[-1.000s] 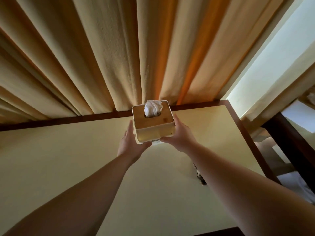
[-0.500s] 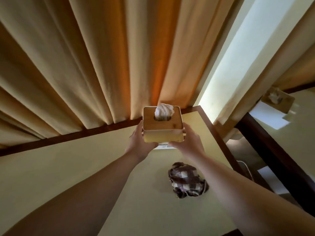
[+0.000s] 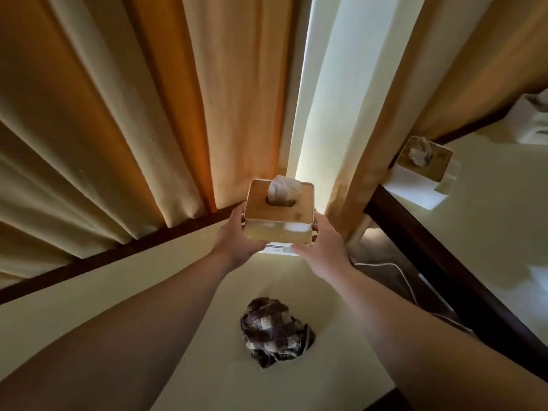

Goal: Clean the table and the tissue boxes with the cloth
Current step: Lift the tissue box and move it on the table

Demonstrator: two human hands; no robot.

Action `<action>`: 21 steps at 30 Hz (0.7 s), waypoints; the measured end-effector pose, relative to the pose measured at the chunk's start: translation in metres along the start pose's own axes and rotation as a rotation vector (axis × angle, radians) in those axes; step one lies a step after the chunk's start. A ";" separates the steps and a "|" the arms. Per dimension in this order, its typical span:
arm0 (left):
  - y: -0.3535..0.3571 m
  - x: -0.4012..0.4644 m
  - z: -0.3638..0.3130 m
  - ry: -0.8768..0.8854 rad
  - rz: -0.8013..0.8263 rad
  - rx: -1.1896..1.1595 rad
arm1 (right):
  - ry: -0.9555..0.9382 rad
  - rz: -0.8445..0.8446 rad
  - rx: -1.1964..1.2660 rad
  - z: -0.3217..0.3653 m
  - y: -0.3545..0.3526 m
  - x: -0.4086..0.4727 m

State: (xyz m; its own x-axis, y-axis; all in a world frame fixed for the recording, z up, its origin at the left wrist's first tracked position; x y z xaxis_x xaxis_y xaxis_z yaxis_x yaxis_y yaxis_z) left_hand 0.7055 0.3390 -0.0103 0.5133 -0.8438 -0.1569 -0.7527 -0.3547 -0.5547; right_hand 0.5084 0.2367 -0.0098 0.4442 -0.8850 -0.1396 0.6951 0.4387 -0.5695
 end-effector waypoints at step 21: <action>-0.009 -0.054 0.042 -0.130 -0.020 0.224 | -0.001 0.055 -0.328 -0.014 0.003 -0.060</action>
State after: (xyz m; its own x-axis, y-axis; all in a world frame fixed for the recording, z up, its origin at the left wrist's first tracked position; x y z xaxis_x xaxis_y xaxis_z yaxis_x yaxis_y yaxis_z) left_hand 0.7018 0.4047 -0.0314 0.5866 -0.7737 -0.2394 -0.6393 -0.2609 -0.7234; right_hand 0.4754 0.2891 -0.0146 0.4765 -0.8611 -0.1772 0.4511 0.4125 -0.7914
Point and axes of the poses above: each hand's wrist, its own x-axis towards the middle knuckle, its own y-axis out of the palm, z = x × y, the point moved 5 cm from there along x, towards the middle knuckle, and after that the axes turned 1 degree about y, right-handed, at the moved point
